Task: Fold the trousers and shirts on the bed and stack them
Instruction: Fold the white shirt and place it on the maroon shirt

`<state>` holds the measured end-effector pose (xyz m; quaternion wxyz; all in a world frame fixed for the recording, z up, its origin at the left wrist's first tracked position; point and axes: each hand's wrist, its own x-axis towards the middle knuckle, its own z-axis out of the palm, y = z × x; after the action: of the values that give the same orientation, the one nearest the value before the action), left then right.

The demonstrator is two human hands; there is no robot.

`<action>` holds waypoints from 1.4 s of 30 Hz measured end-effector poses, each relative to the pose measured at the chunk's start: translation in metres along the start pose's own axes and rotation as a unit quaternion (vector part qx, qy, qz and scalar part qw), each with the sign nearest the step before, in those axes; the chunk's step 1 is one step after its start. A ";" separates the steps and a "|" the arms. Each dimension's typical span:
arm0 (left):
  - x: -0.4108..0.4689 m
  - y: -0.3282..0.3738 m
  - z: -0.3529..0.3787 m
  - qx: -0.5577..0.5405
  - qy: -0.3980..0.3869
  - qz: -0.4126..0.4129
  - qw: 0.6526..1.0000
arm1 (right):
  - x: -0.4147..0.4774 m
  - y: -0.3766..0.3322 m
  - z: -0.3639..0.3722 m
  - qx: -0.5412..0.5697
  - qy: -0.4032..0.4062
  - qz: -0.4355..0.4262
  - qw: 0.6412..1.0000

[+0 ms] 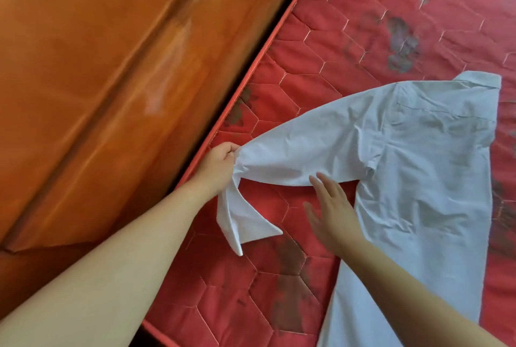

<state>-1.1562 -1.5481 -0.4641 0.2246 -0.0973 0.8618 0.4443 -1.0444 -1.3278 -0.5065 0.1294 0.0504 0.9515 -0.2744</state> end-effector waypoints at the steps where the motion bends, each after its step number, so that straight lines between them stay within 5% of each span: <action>1: 0.006 -0.004 -0.004 0.000 0.015 0.010 1.000 | 0.011 -0.002 0.004 -0.010 -0.003 0.004 1.000; 7: 0.043 -0.022 -0.007 0.057 0.058 0.057 0.995 | 0.040 0.007 0.031 -0.097 -0.019 0.023 0.995; 13: 0.026 -0.041 -0.011 0.240 0.037 0.113 0.963 | 0.014 0.004 0.047 -0.079 0.059 0.075 0.992; 17: 0.014 -0.041 -0.027 0.193 0.032 0.077 0.978 | -0.012 0.006 0.043 -0.058 0.102 0.143 0.983; 24: -0.022 0.029 -0.012 0.118 0.066 0.139 0.981 | -0.064 0.039 -0.003 -0.040 0.117 0.151 0.981; 31: -0.100 0.085 0.115 0.133 -0.065 0.174 0.974 | -0.128 0.096 -0.078 -0.016 0.169 0.202 0.965; 38: -0.209 0.066 0.265 0.208 -0.299 0.182 0.913 | -0.192 0.155 -0.114 0.046 0.125 0.227 0.965; 42: -0.218 0.057 0.275 0.191 -0.270 0.149 0.932 | -0.200 0.164 -0.101 0.114 0.056 0.216 0.968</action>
<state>-0.9026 -1.2991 -0.4579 0.3947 0.2008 0.8415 0.3095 -0.8471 -1.1404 -0.4526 0.1257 0.2843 0.8862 -0.3436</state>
